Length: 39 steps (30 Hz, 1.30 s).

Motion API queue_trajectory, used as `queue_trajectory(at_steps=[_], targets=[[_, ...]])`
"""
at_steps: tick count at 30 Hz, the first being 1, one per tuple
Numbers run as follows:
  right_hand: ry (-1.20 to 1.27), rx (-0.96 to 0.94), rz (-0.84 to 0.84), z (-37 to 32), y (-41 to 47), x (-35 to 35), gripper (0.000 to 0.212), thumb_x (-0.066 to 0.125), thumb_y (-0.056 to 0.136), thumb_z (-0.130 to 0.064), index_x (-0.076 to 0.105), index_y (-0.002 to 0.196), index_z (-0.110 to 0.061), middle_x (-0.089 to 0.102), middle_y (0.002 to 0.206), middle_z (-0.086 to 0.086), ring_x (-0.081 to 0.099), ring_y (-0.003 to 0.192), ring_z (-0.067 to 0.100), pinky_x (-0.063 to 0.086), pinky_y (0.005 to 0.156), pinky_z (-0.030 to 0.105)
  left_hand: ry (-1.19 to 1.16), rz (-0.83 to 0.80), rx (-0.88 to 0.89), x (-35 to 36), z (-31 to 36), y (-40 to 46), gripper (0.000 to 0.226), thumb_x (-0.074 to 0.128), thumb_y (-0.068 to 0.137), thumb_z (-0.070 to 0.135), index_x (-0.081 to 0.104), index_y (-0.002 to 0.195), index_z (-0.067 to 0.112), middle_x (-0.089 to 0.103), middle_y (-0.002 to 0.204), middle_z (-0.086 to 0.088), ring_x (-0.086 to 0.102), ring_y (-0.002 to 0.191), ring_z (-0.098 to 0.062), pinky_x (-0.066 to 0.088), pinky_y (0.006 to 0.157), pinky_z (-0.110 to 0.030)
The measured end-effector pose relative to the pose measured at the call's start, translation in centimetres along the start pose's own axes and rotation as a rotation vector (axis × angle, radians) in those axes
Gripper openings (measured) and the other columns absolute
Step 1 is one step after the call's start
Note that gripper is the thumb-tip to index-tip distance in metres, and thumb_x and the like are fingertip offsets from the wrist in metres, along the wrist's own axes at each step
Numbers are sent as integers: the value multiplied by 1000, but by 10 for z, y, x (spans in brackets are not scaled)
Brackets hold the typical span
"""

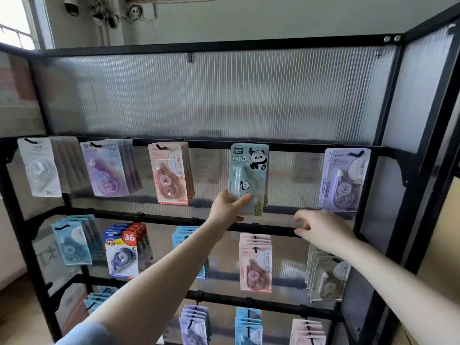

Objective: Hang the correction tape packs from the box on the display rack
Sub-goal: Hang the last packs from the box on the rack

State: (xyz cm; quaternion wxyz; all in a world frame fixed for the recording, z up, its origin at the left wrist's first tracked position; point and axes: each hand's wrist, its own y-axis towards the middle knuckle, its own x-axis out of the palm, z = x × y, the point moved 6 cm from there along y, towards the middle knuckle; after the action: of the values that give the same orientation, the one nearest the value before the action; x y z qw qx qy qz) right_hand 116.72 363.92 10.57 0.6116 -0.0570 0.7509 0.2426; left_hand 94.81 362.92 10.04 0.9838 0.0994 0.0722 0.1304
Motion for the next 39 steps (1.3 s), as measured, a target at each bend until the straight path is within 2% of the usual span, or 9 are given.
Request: queue_trajectory(at_steps=[6,9,14,20,25,28,33,37,39], targets=[[-10,-22,26,-4,-1,1,28,54,92,-33,57,119,-25,62,112,-5,59,100,17,50,78,33,117,45,-5,1,2,-3,28,66,87,37,50,80,16,62,82,-3,62,75,-17,55,79,-39],[3,-39,48,-6,-2,0,29,53,93,-32,56,120,-24,60,119,-4,57,105,17,49,79,32,205,95,-13,-5,0,-5,38,68,83,46,52,95,13,65,96,-6,65,79,-18,56,76,-37],[32,-68,91,-9,-3,2,29,53,94,-33,57,120,-22,59,118,-3,56,105,17,45,75,28,597,199,64,-25,4,-19,45,67,82,52,54,101,13,60,92,3,59,82,-15,51,73,-31],[67,-116,112,-28,-4,20,32,54,93,-32,58,123,-21,59,121,-3,57,105,16,48,81,29,999,269,178,-65,5,-48,47,61,87,49,53,121,17,55,121,-2,53,109,-21,43,84,-30],[93,-170,86,-66,0,41,30,54,94,-30,58,122,-20,61,119,-4,58,103,14,47,77,24,1210,269,154,-104,-16,-70,52,55,89,55,49,125,18,53,127,-3,50,114,-22,42,89,-31],[95,-195,69,-94,6,55,26,52,94,-29,59,118,-21,62,113,-4,56,94,14,40,67,23,1239,263,123,-129,-34,-80,55,53,88,57,48,129,20,52,128,-1,49,116,-20,41,92,-30],[72,-213,26,-151,13,87,32,51,94,-34,57,122,-22,58,119,-2,56,105,19,46,80,28,1251,229,63,-172,-72,-95,52,54,89,54,47,129,20,51,126,-1,46,118,-21,37,96,-33],[84,-192,-68,-198,15,133,30,50,95,-29,54,122,-18,56,120,1,54,107,19,41,68,23,1257,166,37,-211,-115,-104,49,52,90,52,50,125,18,52,127,-3,45,120,-24,37,95,-35],[36,-193,-96,-219,14,159,32,48,95,-29,53,124,-18,55,122,2,51,112,21,43,77,28,1270,123,7,-229,-140,-109,49,53,89,52,49,126,20,52,128,-2,44,121,-24,35,96,-34]])
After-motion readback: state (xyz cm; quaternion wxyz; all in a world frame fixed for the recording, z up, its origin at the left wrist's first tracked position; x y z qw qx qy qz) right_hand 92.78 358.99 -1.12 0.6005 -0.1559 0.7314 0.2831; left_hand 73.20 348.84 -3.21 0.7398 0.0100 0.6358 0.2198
